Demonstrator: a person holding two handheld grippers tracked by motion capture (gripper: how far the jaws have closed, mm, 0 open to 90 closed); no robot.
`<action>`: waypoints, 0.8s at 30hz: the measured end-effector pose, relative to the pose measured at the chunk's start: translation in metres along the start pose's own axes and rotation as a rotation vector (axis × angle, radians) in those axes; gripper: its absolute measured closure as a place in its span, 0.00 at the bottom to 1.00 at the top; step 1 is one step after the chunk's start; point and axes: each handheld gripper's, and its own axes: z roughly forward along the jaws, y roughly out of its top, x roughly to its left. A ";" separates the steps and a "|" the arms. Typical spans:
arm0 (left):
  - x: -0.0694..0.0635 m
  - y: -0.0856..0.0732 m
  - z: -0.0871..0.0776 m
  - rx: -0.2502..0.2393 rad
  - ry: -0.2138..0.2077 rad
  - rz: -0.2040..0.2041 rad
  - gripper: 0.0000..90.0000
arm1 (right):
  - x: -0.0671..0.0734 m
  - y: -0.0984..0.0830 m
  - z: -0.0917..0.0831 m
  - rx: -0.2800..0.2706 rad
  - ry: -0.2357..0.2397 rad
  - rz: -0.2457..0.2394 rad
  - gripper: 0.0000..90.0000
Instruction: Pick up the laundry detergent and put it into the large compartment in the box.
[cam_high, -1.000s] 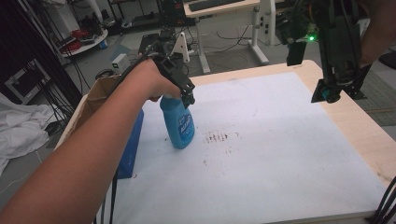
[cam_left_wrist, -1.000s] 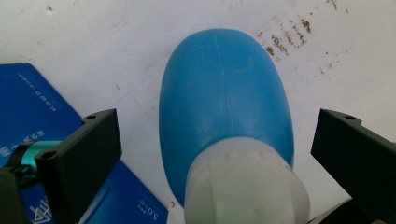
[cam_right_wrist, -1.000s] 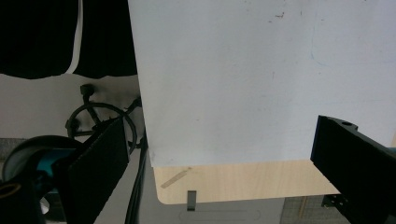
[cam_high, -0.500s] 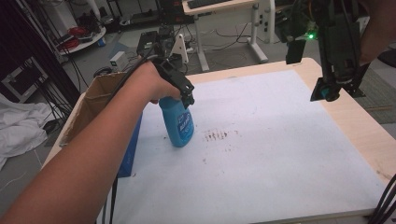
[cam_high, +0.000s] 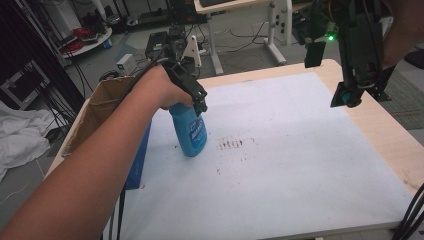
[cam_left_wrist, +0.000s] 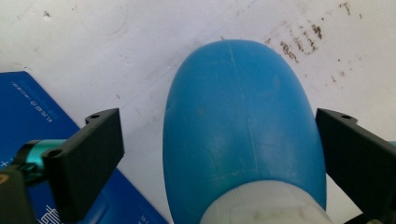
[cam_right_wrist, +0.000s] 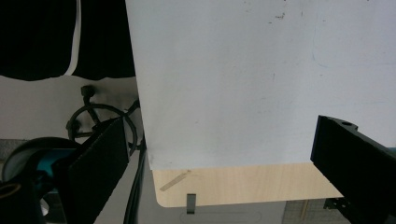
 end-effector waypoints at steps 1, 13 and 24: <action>0.000 0.000 0.000 0.000 0.003 -0.001 0.04 | 0.000 0.000 0.000 -0.001 0.000 0.000 0.04; 0.001 0.000 -0.001 -0.001 0.005 -0.012 0.11 | -0.001 0.001 0.003 0.000 0.003 0.000 0.04; 0.000 0.000 -0.001 0.002 0.010 -0.004 0.12 | -0.002 0.002 0.004 -0.001 0.005 -0.007 0.04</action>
